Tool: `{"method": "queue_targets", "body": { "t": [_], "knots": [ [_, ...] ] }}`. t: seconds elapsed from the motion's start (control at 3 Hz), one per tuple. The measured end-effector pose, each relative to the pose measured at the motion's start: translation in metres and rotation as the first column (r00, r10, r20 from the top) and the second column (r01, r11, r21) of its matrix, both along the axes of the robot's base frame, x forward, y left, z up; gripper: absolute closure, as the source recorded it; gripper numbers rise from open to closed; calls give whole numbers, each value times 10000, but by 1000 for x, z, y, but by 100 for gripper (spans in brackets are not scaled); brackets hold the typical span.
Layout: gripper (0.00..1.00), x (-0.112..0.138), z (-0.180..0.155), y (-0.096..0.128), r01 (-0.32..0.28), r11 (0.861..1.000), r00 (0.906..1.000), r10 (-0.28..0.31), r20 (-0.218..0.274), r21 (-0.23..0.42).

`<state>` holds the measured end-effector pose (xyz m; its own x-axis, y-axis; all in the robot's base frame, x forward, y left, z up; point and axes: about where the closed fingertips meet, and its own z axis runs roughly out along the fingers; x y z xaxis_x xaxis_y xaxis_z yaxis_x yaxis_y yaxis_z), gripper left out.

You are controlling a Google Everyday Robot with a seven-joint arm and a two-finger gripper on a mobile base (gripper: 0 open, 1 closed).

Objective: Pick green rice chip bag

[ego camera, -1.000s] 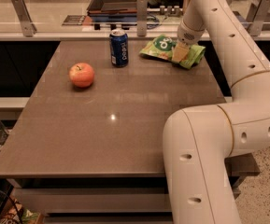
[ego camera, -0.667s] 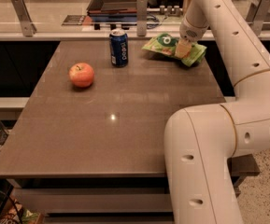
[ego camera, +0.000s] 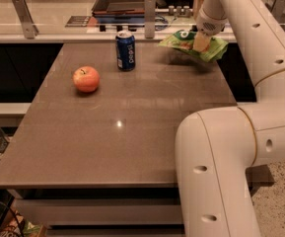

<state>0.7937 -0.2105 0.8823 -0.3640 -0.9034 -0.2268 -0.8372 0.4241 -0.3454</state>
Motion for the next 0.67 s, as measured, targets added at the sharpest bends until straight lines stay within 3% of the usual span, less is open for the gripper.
{"method": "queue_targets", "body": {
  "t": [0.67],
  "knots": [
    [100, -8, 40, -11, 528, 9966, 9975, -497, 498, -633]
  ]
}}
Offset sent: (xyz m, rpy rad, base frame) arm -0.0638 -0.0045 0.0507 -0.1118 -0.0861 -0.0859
